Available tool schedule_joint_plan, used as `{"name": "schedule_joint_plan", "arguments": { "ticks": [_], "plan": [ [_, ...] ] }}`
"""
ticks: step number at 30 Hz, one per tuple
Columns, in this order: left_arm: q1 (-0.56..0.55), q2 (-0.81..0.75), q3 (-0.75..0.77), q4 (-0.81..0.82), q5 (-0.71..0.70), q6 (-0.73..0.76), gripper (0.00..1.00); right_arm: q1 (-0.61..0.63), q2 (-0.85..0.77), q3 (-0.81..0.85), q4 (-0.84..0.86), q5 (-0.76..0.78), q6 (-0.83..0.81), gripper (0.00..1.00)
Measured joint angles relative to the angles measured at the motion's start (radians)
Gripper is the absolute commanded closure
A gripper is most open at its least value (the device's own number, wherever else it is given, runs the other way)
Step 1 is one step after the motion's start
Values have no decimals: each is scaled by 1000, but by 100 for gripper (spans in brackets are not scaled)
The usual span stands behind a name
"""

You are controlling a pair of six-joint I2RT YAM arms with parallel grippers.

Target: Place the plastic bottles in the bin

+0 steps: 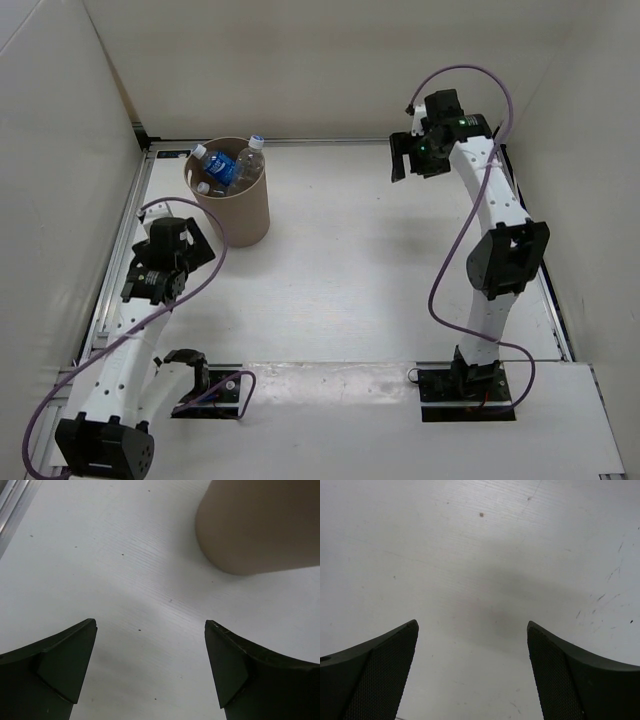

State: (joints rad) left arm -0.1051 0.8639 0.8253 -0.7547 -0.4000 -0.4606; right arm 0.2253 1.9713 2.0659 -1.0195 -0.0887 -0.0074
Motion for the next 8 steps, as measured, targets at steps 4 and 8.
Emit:
{"name": "schedule_joint_plan", "arguments": {
  "ticks": [4,8],
  "plan": [
    [-2,-47,-68,72,56,65,1,0,-55,-67,3,0,-1,10],
    [-6,-47,-89,143,69,120,1,0,-113,-169,14,0,0,10]
  ]
}}
